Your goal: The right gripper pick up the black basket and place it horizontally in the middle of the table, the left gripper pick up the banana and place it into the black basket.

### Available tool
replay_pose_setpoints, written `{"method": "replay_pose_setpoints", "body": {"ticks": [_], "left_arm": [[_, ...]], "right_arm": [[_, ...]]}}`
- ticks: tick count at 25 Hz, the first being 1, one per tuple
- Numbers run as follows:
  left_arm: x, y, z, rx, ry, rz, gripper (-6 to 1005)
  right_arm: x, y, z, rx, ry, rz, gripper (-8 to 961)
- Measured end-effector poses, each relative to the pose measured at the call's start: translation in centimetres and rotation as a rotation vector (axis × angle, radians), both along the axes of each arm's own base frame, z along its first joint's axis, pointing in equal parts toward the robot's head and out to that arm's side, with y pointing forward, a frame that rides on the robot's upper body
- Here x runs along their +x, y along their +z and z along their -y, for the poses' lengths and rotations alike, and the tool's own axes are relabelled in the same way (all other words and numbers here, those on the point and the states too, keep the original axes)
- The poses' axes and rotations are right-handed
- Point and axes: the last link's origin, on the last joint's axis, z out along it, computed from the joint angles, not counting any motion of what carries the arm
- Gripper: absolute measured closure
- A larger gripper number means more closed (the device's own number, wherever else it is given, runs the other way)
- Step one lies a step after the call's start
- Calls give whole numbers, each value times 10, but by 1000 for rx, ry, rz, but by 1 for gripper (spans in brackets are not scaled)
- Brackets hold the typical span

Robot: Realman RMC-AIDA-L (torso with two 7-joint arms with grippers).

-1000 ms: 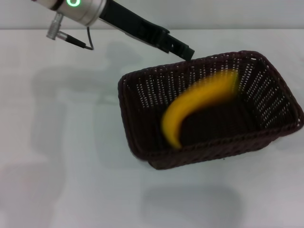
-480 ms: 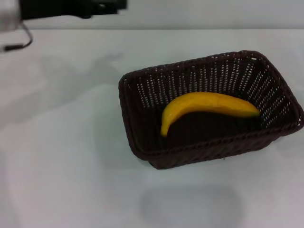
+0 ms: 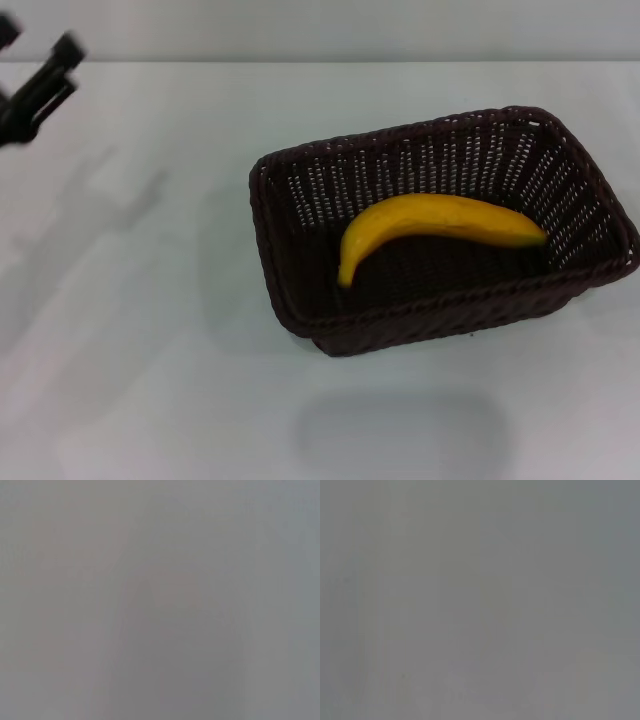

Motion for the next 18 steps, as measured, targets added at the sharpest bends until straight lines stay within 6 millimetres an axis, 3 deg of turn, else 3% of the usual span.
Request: {"method": "replay_pose_setpoints", "body": {"ticks": [4, 8, 18], "left_arm": [[-30, -20, 30, 193, 126, 21, 136], [-46, -29, 51, 278, 232, 19, 136], [-63, -16, 72, 403, 337, 64, 136]], "right_arm": [[-2, -7, 3, 50, 11, -11, 471], [-2, -12, 2, 94, -3, -11, 471], [5, -30, -7, 70, -89, 37, 471]]}}
